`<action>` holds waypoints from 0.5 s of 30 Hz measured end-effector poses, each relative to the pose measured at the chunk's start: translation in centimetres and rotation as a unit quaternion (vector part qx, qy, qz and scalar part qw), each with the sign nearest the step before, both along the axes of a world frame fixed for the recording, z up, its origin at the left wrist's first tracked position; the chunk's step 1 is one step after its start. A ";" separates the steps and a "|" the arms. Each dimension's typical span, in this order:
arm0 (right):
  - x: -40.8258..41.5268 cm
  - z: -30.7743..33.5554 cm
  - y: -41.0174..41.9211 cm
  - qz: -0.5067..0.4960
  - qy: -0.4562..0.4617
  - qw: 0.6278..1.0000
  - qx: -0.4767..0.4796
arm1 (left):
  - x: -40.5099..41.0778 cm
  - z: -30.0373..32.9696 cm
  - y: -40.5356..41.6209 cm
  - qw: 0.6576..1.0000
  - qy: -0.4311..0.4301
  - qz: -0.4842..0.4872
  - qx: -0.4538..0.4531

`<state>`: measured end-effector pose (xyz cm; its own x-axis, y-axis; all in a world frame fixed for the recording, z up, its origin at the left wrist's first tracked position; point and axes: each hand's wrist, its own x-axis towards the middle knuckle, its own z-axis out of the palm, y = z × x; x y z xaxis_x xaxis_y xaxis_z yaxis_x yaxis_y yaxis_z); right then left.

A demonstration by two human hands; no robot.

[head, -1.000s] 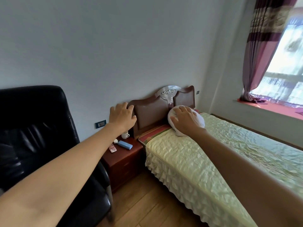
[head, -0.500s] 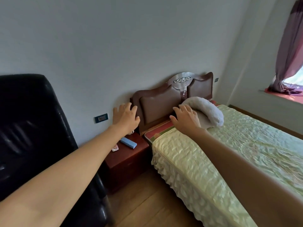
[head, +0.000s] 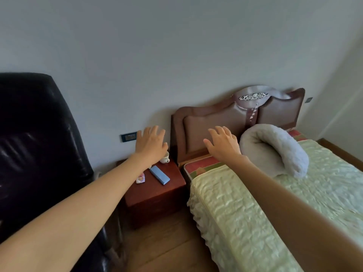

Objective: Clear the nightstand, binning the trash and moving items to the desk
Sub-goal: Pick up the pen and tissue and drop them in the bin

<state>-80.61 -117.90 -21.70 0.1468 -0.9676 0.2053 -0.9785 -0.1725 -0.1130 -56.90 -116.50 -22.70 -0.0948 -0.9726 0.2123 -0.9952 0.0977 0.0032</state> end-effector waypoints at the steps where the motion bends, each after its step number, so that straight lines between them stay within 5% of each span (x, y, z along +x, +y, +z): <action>1: 0.1 -0.6 -1.3 0.004 -0.001 1.000 0.005 | 0.3 -0.5 -1.0 1.000 0.001 0.006 0.003; 15: 9.8 -8.2 -19.8 0.074 -0.011 0.996 0.054 | 9.4 -8.5 -16.5 0.996 0.025 0.067 0.047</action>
<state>-70.79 -137.74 -29.92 0.2853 -0.9526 0.1057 -0.9406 -0.2995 -0.1599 -47.54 -133.03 -31.16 0.0454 -0.9917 0.1204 -0.9977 -0.0390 0.0554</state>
